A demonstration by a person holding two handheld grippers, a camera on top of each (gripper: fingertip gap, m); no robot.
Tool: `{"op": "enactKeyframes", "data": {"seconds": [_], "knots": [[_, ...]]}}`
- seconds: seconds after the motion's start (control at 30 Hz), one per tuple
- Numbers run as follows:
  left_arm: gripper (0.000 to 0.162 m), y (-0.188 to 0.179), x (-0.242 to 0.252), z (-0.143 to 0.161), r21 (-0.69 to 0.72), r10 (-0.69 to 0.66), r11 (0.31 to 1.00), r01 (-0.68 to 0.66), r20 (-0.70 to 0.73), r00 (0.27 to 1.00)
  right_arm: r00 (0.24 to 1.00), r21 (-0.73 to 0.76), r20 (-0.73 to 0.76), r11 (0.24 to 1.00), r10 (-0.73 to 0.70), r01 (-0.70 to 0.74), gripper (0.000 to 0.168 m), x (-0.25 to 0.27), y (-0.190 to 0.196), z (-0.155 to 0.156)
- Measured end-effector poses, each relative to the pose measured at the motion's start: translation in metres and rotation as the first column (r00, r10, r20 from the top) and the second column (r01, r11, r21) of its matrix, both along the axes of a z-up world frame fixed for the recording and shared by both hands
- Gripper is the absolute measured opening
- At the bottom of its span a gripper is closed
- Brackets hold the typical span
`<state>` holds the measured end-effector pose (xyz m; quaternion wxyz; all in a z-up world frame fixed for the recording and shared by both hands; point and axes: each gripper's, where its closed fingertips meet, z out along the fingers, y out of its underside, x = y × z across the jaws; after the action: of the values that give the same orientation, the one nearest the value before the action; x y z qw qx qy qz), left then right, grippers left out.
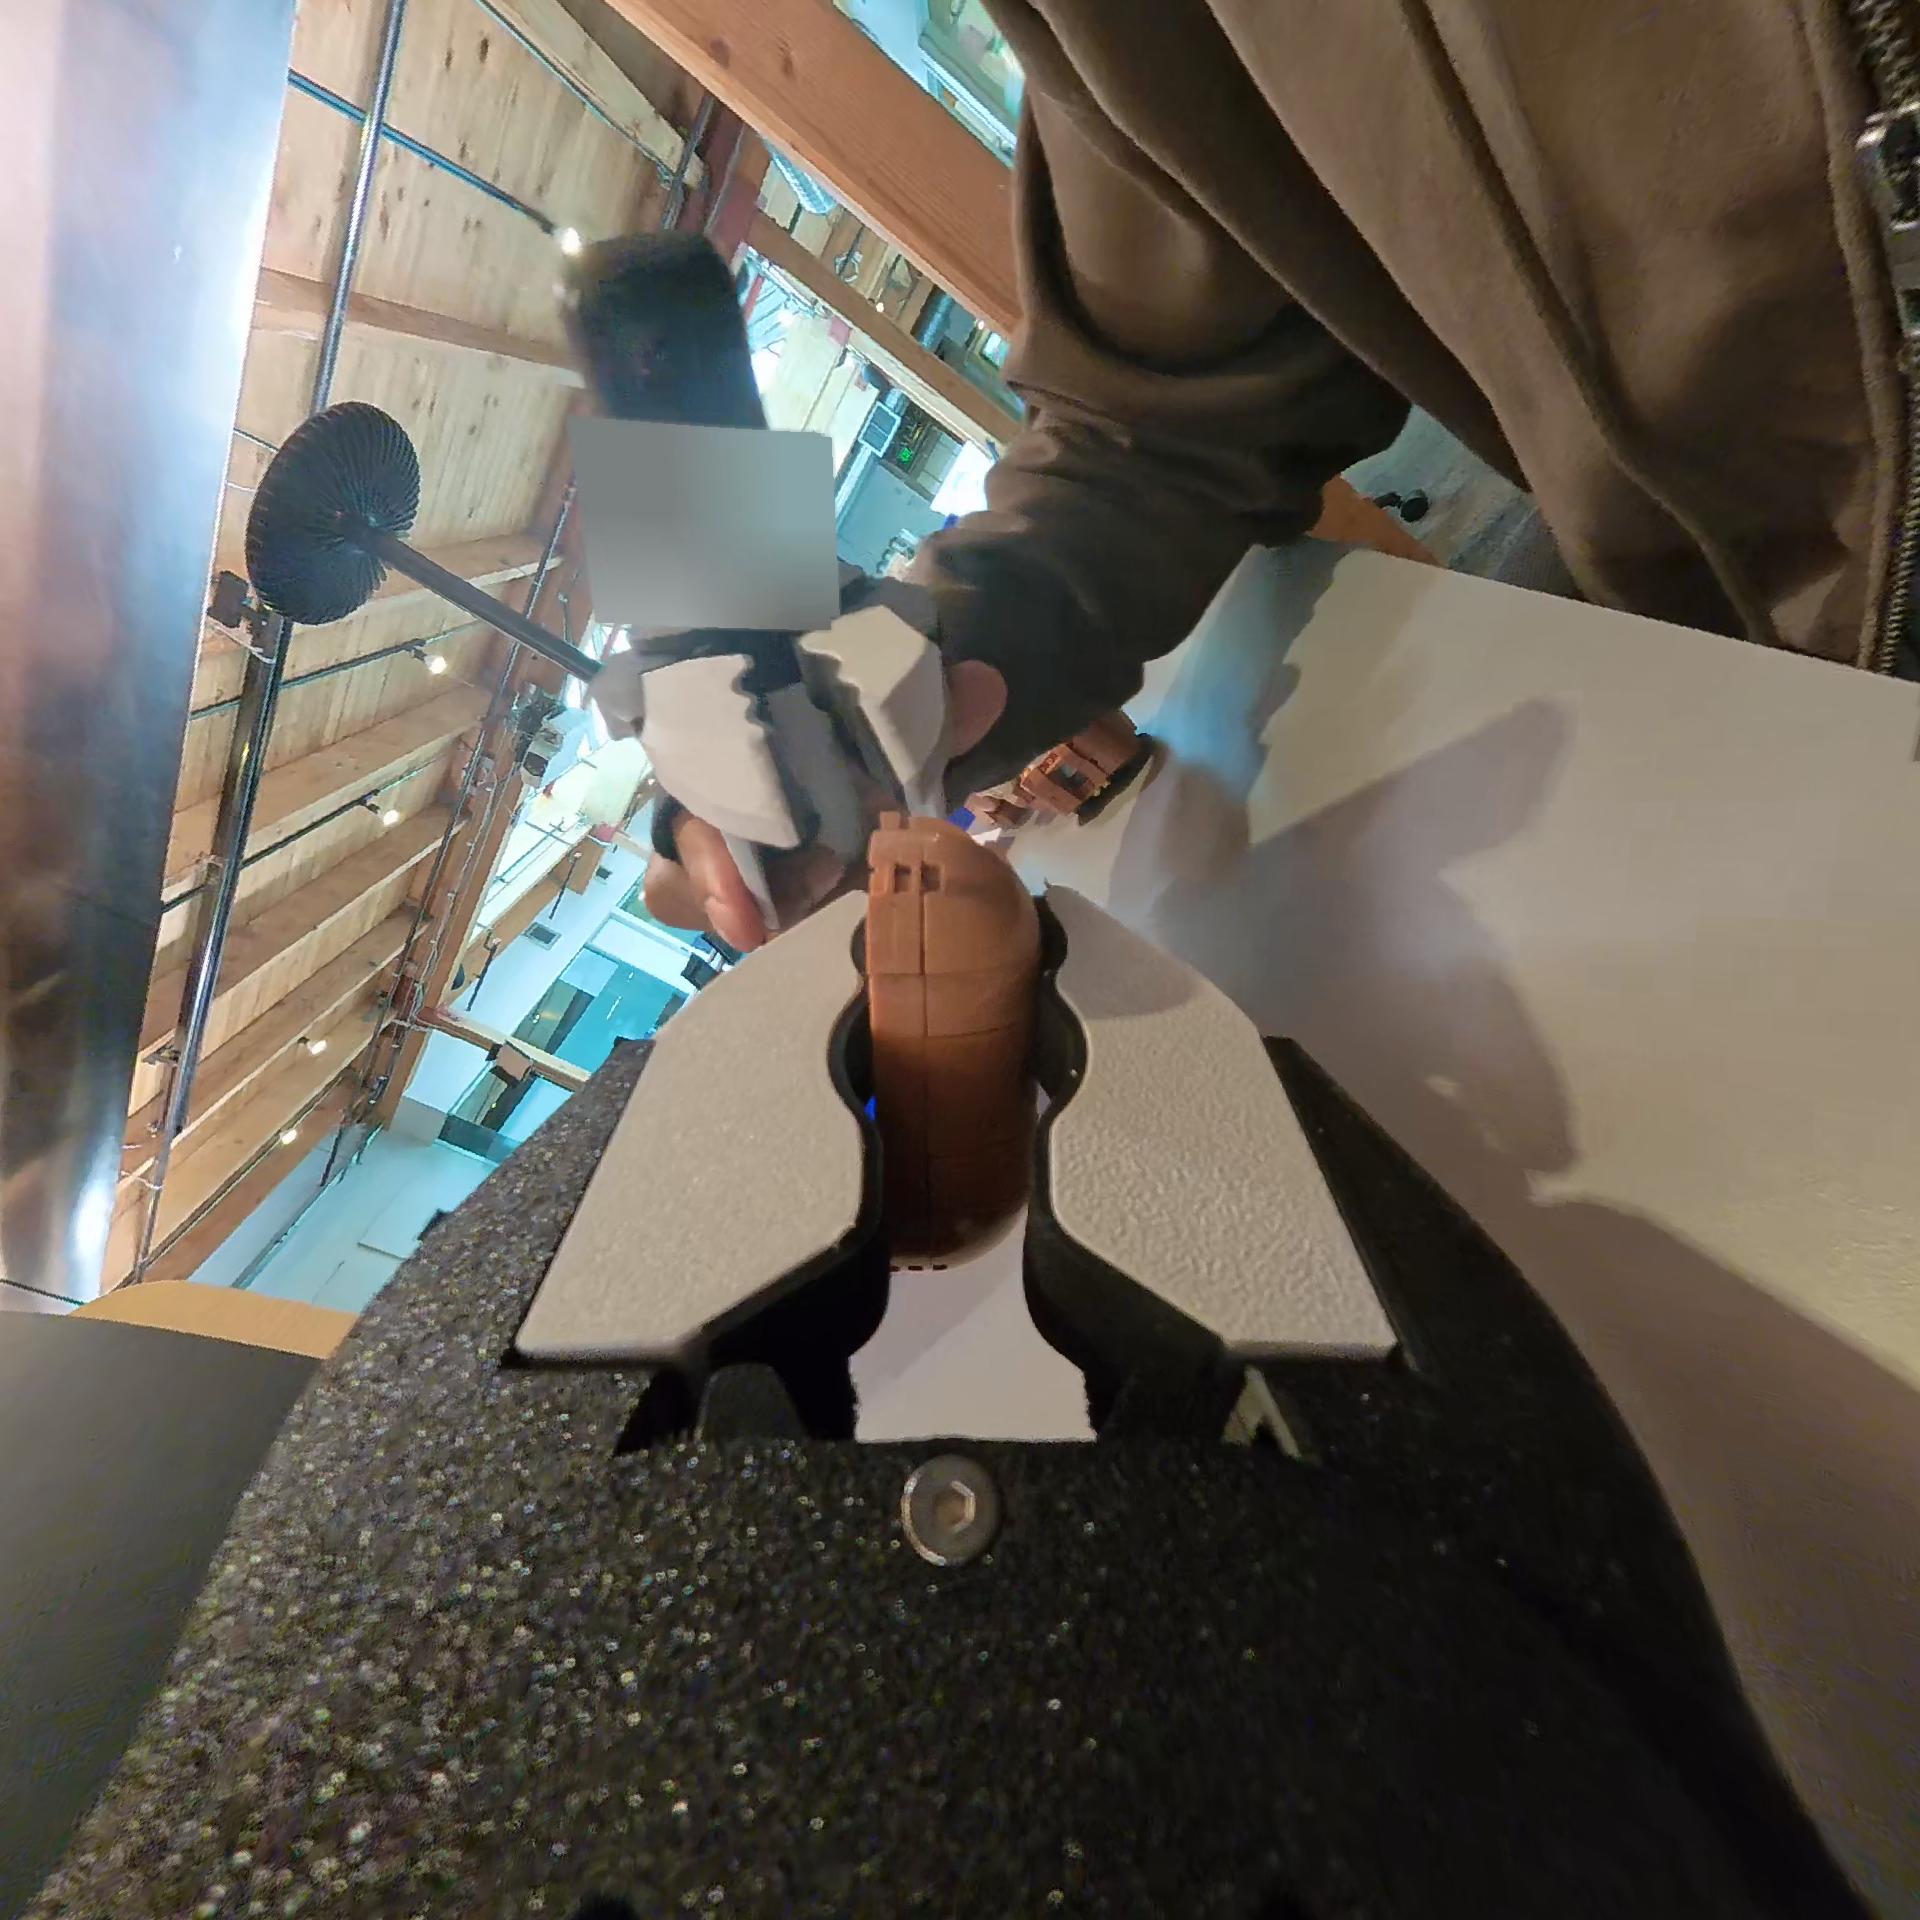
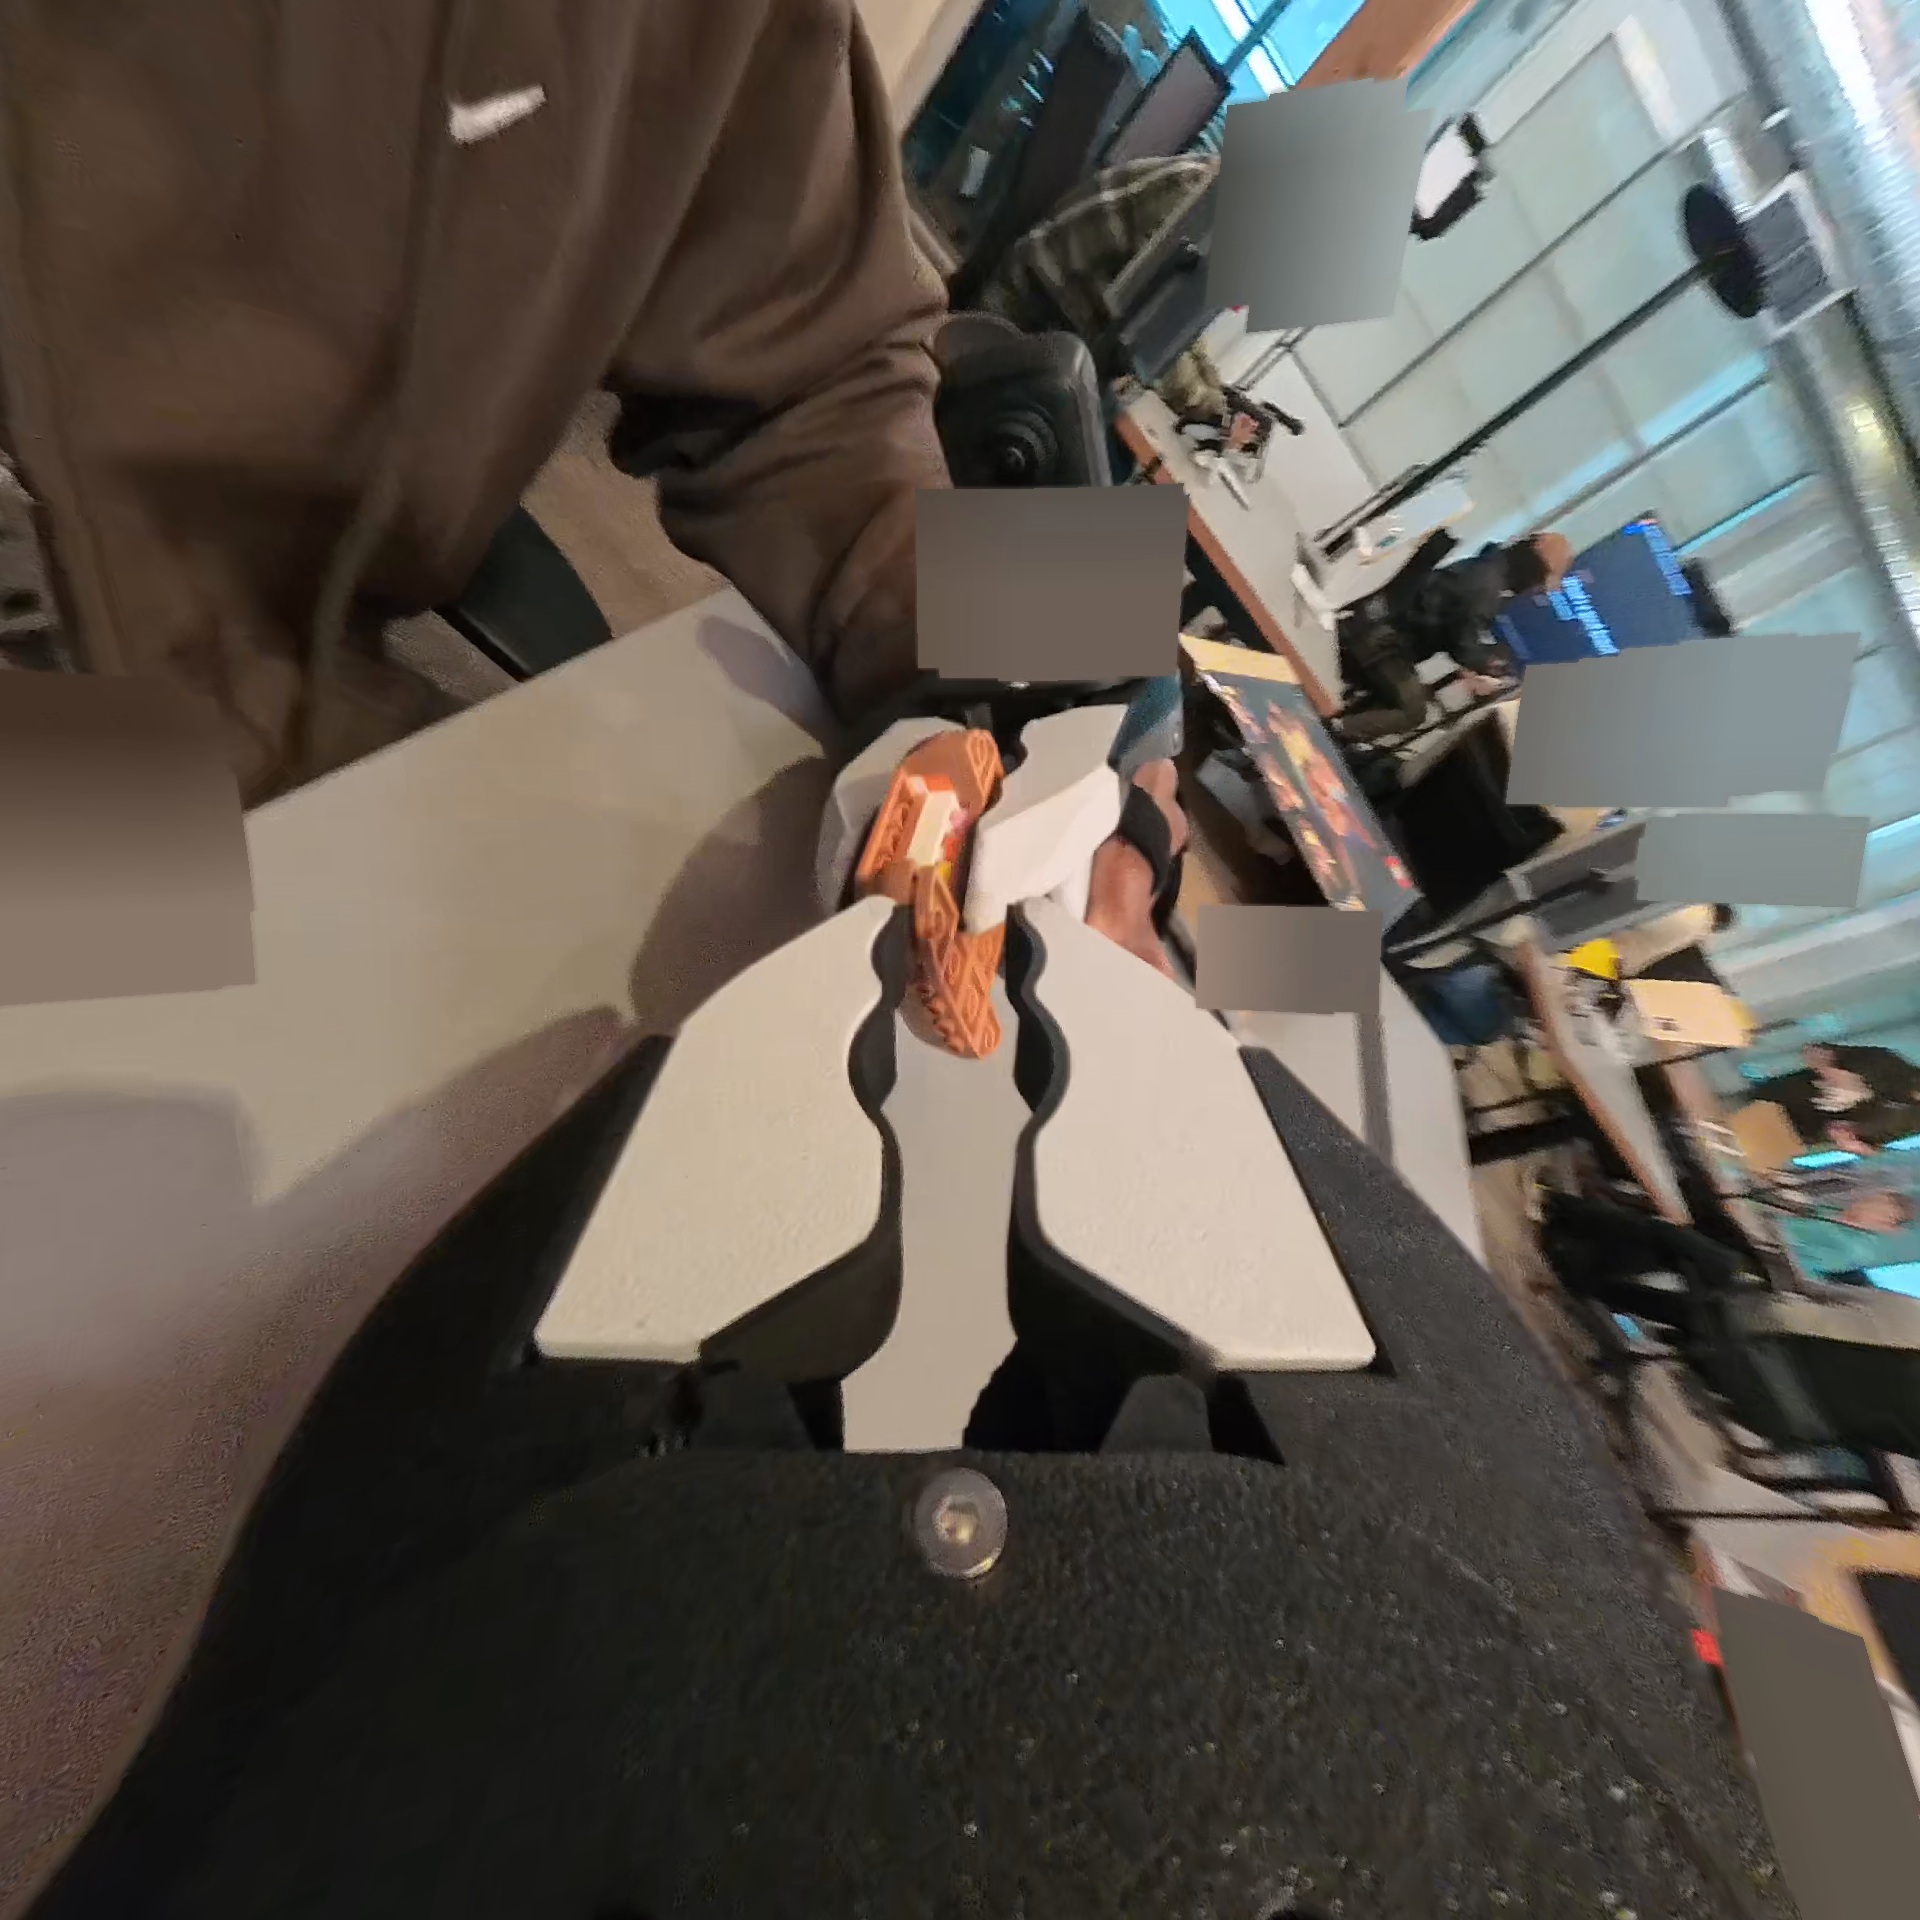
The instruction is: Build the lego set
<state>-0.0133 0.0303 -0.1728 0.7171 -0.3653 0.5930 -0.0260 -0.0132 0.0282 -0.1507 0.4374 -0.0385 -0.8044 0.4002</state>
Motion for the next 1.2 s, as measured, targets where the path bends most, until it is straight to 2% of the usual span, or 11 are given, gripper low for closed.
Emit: {"op": "enactKeyframes", "data": {"seconds": [0.13, 0.43, 1.2], "knots": [[0.026, 0.001, -0.001, 0.002, 0.001, 0.005, 1.000, -0.005, 0.016, 1.000, 0.999, 0.002, -0.041, 0.999, -0.033, 0.033, 0.019, -0.001, 0.003, -0.001], [0.026, 0.003, -0.001, 0.003, 0.012, 0.017, 1.000, -0.017, 0.018, 1.000, 1.000, 0.034, -0.008, 0.999, -0.028, 0.028, 0.020, -0.010, -0.006, -0.014], [0.026, 0.007, -0.004, 0.006, -0.030, 0.030, 0.999, -0.028, 0.075, 0.997, 0.996, 0.020, -0.063, 0.998, -0.065, 0.066, 0.018, -0.015, -0.003, -0.010]]}}
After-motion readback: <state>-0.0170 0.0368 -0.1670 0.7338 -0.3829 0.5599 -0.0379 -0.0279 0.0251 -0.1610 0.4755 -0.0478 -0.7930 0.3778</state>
